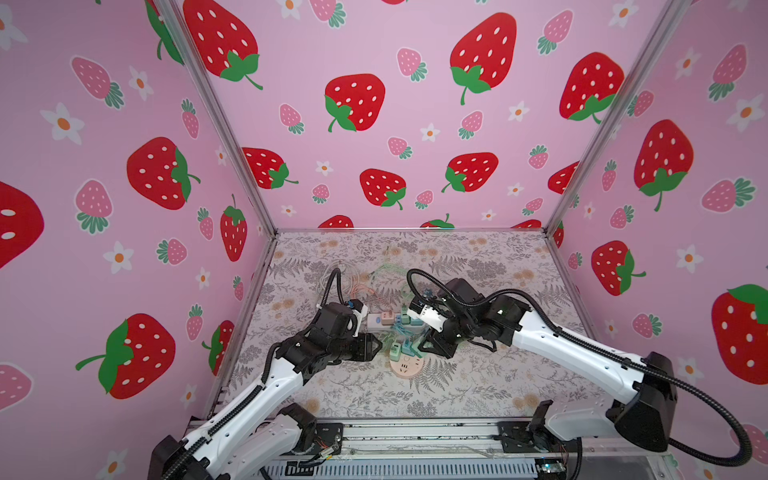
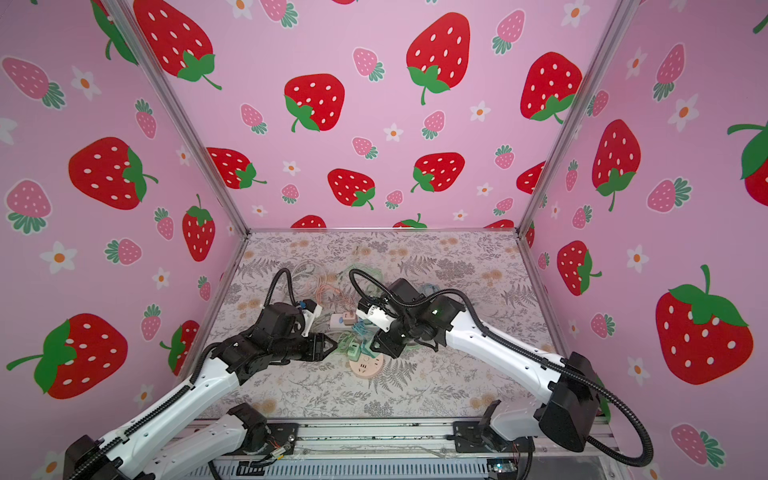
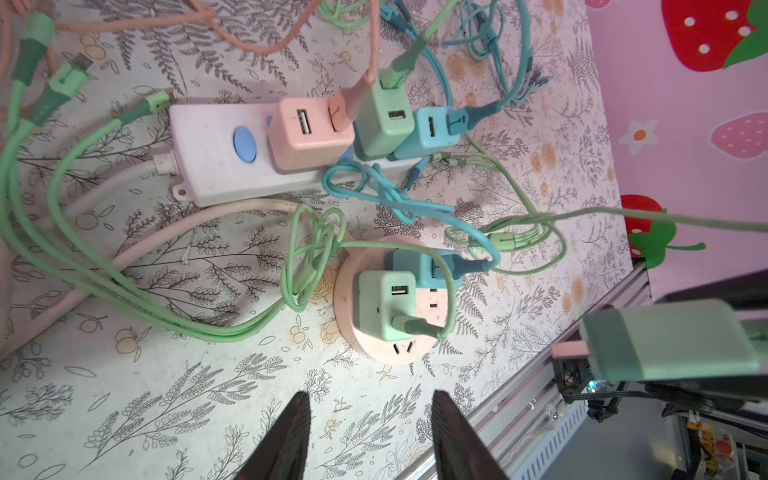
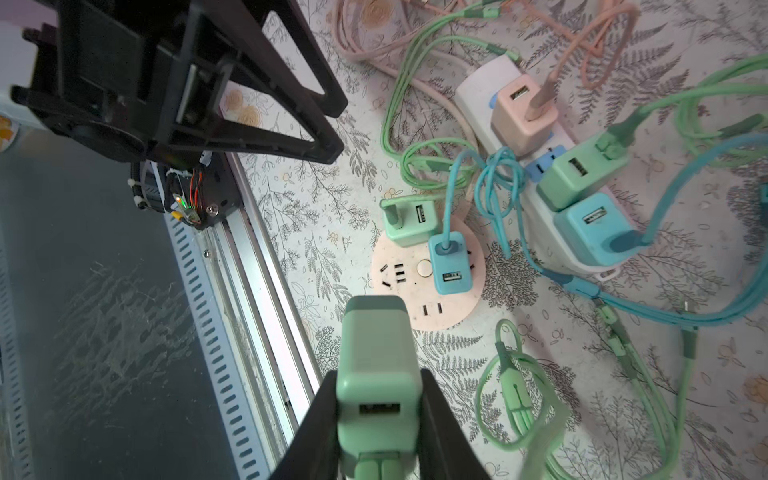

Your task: Insert the plug

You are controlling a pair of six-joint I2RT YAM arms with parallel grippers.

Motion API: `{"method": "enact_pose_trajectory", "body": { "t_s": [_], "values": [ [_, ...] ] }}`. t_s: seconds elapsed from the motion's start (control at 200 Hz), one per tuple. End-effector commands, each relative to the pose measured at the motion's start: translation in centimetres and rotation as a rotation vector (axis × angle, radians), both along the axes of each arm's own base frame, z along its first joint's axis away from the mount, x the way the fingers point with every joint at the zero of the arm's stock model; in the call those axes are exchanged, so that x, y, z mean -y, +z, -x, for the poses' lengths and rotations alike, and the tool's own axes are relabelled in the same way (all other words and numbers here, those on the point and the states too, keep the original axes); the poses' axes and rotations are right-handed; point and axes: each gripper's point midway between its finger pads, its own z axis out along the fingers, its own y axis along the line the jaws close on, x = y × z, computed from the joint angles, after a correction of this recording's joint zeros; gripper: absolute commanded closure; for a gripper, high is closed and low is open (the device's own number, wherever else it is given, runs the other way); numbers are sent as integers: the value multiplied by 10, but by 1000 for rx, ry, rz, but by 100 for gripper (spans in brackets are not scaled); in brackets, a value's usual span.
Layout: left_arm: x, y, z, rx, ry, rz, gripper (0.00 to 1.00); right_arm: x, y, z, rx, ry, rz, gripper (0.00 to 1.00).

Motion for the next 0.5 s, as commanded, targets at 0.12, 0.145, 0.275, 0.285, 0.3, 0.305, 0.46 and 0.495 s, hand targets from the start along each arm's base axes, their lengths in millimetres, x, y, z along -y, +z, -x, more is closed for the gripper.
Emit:
{"method": "enact_pose_trajectory", "body": {
  "t_s": [0.12,0.145,0.275,0.285,0.3,0.305,0.46,0.495],
  "values": [
    [5,-19,0,-73,26,25,54,-10,-18,7,11,81,82,86],
    [5,-21,1,-82,28,26,55,-11,-21,7,13,84,93,86],
    [7,-33,5,-128,35,35,58,-17,-33,6,15,105,149,86],
    [7,-34,5,-130,34,37,58,-17,-34,6,15,106,152,86],
    [8,-35,6,-134,31,40,58,-18,-35,6,16,108,157,86],
    [8,-35,6,-134,31,42,58,-18,-36,6,16,108,158,86],
    [12,-47,11,-156,47,46,59,-26,-44,2,17,107,166,87],
    [14,-48,11,-161,55,64,59,-28,-46,2,15,107,169,87]
  ]
}}
